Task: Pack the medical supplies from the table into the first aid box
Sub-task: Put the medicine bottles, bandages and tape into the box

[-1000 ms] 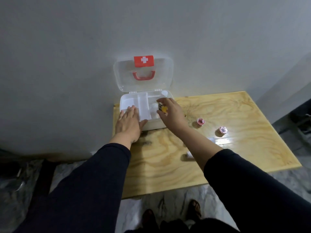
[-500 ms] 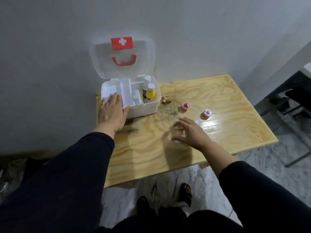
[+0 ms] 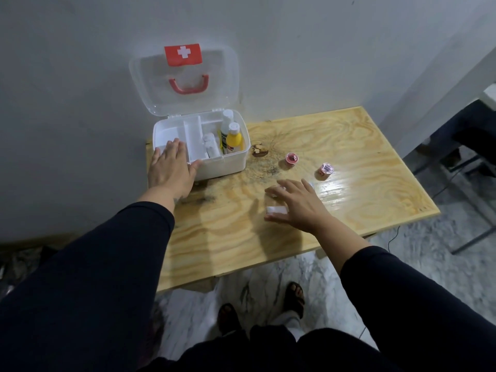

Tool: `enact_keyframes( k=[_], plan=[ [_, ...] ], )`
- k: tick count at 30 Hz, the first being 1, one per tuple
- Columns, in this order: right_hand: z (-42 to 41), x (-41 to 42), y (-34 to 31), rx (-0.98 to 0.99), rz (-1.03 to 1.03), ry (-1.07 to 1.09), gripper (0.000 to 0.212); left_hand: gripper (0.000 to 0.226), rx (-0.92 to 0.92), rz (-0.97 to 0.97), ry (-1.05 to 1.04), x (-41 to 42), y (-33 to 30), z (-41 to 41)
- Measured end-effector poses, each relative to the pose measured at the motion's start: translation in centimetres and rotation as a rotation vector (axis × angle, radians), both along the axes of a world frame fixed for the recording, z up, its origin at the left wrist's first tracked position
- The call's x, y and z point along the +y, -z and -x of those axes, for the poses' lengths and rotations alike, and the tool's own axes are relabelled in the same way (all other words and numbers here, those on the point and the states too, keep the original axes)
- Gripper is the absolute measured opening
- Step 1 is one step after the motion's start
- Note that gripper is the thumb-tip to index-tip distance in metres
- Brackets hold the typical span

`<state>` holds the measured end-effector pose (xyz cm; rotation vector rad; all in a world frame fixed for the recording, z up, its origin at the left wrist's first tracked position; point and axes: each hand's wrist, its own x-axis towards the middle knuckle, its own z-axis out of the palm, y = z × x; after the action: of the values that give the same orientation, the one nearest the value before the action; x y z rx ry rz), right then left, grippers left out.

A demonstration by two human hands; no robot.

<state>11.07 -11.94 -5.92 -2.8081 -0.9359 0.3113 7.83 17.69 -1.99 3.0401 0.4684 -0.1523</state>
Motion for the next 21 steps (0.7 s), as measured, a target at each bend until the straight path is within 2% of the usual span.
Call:
enact_keyframes(
  k=[2, 5, 7, 11, 15, 21],
  plan=[
    [0.2, -0.4, 0.1, -0.010, 0.037, -0.037, 0.072, 0.070, 0.002, 0.002, -0.001, 0.0, 0.0, 0.0],
    [0.3, -0.4, 0.4, -0.070, 0.016, -0.064, 0.045, 0.070, -0.001, 0.005, -0.002, 0.1, 0.0, 0.1],
    [0.3, -0.2, 0.4, -0.102, 0.014, -0.056, 0.036, 0.070, 0.002, 0.003, 0.000, 0.1, 0.0, 0.1],
    [0.4, 0.5, 0.5, -0.135, -0.003, -0.017, 0.032, 0.070, 0.002, 0.012, 0.003, 0.0, -0.1, 0.1],
    [-0.2, 1.7, -0.5, -0.178, -0.120, 0.091, 0.029, 0.070, 0.020, 0.042, 0.001, 0.2, -0.6, 0.1],
    [-1.8, 6.6, -6.6, -0.115, -0.465, 0.218, 0.032, 0.074, -0.056, 0.190, -0.016, 0.7, -2.2, 0.5]
  ],
)
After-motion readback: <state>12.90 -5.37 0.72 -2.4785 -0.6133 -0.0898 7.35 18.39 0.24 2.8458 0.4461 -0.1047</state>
